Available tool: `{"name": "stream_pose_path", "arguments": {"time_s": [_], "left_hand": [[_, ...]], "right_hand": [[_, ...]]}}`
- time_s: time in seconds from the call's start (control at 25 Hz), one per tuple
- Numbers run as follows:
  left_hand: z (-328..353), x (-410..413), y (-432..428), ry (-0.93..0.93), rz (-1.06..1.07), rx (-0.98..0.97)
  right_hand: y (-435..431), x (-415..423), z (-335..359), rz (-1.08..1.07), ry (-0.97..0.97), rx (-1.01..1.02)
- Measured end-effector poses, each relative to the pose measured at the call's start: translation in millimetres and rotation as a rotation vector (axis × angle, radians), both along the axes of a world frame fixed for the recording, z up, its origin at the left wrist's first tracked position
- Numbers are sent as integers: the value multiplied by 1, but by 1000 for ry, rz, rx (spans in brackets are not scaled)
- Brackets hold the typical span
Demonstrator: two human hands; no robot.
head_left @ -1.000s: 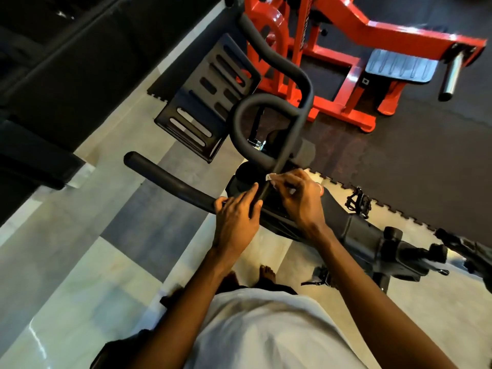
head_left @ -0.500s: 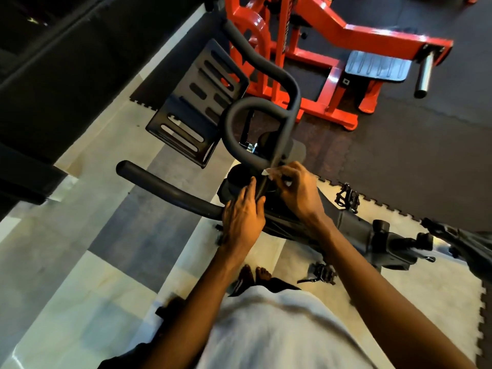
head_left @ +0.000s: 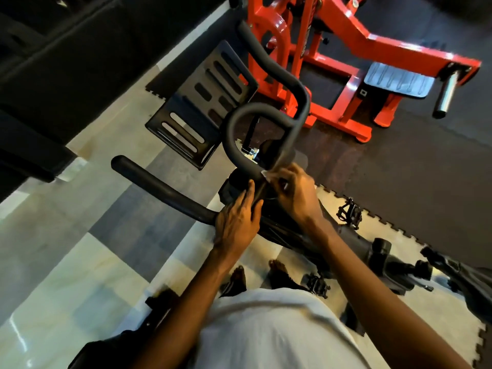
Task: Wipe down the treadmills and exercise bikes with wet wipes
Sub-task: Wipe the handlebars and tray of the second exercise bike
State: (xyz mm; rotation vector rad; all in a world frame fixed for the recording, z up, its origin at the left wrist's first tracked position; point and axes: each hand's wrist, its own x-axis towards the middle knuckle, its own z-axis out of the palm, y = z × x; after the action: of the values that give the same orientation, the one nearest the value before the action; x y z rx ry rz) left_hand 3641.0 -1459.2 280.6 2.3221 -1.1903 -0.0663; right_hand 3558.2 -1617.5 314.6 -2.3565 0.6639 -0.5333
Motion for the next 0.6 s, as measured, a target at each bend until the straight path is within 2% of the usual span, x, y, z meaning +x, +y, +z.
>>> {"name": "stream_pose_path", "arguments": {"time_s": [0.2,0.4,0.48,0.6], "left_hand": [[-3,-10,0,-28,152,28],[-5,-34,-9,-7,404,-36],[-9,-40,-12,-29,456,-54],[-13,-43,-15,-124,483,-53]], "right_hand": [[-27,36,23,158,-83,-36],[-40,52,20,517,-48,-13],[-54,45,22,670,7,-80],[-60,50,20,733,27,-155]]}}
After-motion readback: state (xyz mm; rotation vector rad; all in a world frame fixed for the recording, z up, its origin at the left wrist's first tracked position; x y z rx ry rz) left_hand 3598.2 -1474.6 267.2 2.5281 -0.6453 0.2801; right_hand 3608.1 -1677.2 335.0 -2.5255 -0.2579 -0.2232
